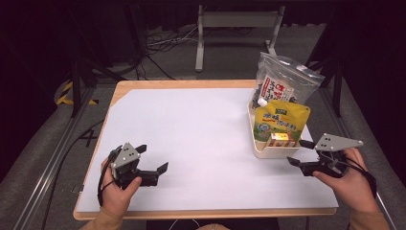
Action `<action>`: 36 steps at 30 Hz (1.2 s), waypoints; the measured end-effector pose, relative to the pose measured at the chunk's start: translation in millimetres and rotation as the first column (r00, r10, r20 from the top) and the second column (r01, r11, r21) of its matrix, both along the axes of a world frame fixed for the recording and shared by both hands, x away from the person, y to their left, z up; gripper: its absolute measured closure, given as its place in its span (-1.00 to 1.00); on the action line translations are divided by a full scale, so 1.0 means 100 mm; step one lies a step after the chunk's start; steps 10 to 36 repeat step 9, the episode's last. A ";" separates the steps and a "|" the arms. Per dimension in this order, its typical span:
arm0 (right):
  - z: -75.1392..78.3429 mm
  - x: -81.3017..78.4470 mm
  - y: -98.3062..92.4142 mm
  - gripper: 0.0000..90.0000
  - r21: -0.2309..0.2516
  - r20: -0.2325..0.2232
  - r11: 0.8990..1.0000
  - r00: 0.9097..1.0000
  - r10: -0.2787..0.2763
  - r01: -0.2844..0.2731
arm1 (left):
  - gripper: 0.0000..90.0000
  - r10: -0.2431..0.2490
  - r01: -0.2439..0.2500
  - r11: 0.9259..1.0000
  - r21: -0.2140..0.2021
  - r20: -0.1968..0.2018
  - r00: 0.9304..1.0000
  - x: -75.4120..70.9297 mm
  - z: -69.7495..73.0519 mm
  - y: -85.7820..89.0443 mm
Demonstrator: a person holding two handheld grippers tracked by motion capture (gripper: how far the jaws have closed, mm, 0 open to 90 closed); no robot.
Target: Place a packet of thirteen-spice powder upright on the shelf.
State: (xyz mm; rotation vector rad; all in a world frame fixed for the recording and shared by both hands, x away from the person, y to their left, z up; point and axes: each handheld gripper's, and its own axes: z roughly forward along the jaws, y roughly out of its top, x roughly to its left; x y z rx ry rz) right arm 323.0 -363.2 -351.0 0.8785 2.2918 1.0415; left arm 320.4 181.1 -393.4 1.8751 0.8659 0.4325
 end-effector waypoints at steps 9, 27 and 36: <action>-0.01 -0.01 0.03 -0.41 -0.010 -0.005 1.000 1.000 0.000 0.000 | -0.92 0.000 0.000 1.000 -0.010 0.002 1.000 -0.02 0.00 0.02; -0.01 -0.01 0.03 -0.41 -0.010 -0.005 1.000 1.000 0.000 0.000 | -0.92 0.000 0.000 1.000 -0.010 0.002 1.000 -0.02 0.00 0.02; -0.01 -0.01 0.03 -0.41 -0.010 -0.005 1.000 1.000 0.000 0.000 | -0.92 0.000 0.000 1.000 -0.010 0.002 1.000 -0.02 0.00 0.02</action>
